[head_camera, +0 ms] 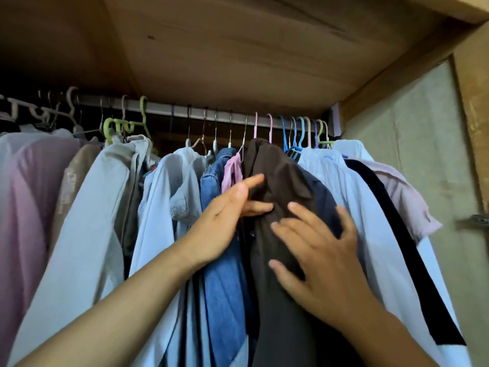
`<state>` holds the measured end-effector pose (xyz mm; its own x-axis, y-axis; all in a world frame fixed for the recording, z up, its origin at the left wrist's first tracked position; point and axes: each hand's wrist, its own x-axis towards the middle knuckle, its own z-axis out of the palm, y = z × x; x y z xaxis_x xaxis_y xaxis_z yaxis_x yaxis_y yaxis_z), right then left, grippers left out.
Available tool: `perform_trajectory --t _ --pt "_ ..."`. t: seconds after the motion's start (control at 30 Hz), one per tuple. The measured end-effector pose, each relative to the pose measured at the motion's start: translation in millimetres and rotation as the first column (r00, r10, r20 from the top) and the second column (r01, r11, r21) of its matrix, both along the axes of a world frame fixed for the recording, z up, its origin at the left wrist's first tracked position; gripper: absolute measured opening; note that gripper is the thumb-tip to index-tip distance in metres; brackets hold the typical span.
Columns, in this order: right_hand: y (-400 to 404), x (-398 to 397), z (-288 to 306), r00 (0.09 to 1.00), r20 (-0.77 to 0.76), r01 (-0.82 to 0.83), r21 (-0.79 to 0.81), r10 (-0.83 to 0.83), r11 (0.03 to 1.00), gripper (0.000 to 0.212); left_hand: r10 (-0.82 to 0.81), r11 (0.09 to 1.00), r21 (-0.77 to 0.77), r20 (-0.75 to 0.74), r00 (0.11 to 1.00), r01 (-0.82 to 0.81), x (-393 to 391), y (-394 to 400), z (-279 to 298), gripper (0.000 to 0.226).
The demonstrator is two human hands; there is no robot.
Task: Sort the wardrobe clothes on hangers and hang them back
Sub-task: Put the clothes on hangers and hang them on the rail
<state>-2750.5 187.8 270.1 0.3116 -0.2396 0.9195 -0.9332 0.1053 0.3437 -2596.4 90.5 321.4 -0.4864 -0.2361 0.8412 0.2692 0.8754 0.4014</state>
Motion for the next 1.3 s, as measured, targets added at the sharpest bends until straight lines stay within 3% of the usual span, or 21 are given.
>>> perform_trajectory --t 0.07,0.13,0.17,0.23,0.33,0.47,0.63,0.73,0.87,0.97,1.07,1.13,1.2,1.3 --pt "-1 -13 2 0.988 0.086 0.125 0.0 -0.124 0.992 0.054 0.341 0.912 -0.288 0.133 0.931 -0.293 -1 -11 -3 0.057" --pt "-3 -26 1 0.97 0.08 0.227 0.017 -0.228 0.974 0.062 0.646 0.653 -0.594 0.113 0.755 -0.47 0 -21 -6 0.071" --pt "-5 -33 0 0.96 0.059 0.27 0.037 -0.272 0.962 0.069 0.721 0.548 -0.672 0.078 0.688 -0.498 0 -25 -9 0.073" --pt "-11 -49 -4 0.938 0.034 0.34 0.094 -0.344 0.936 0.09 0.76 0.461 -0.716 0.013 0.65 -0.524 2 -29 -13 0.072" --pt "-20 -77 -11 0.915 0.047 0.392 0.131 -0.401 0.911 0.104 0.738 0.446 -0.702 -0.063 0.672 -0.556 8 -31 -15 0.065" --pt "-26 -112 -16 0.877 0.102 0.46 0.099 -0.469 0.883 0.101 0.715 0.403 -0.726 -0.132 0.687 -0.558 19 -34 -15 0.054" --pt "-41 -102 -33 0.878 0.107 0.471 -0.009 -0.467 0.882 0.071 0.669 0.368 -0.792 -0.139 0.73 -0.488 36 -31 -19 0.044" --pt "-47 -72 -49 0.884 0.0 0.467 -0.029 -0.467 0.884 0.074 0.647 0.357 -0.82 -0.129 0.752 -0.447 44 -27 -23 0.04" --pt "-58 -45 -60 0.851 -0.32 0.466 0.093 -0.416 0.88 0.083 0.639 0.372 -0.81 -0.13 0.758 -0.453 46 -23 -23 0.04" --pt "-67 -38 -65 0.776 -0.475 0.584 0.289 -0.416 0.759 0.077 0.642 0.366 -0.809 -0.138 0.754 -0.46 46 -19 -25 0.043" --pt "-79 -52 -72 0.575 -0.632 0.793 0.278 -0.519 0.541 0.079 0.639 0.352 -0.809 -0.158 0.752 -0.47 47 -18 -28 0.044" --pt "-81 -61 -78 0.522 -0.667 0.834 0.271 -0.531 0.48 0.076 0.64 0.363 -0.799 -0.159 0.752 -0.479 49 -16 -31 0.048" --pt "-80 -69 -86 0.593 -0.622 0.784 0.299 -0.512 0.545 0.074 0.631 0.381 -0.794 -0.152 0.761 -0.474 50 -12 -35 0.047" --pt "-65 -68 -98 0.816 -0.409 0.568 0.435 -0.408 0.699 0.065 0.611 0.38 -0.814 -0.135 0.78 -0.439 50 -4 -46 0.038"
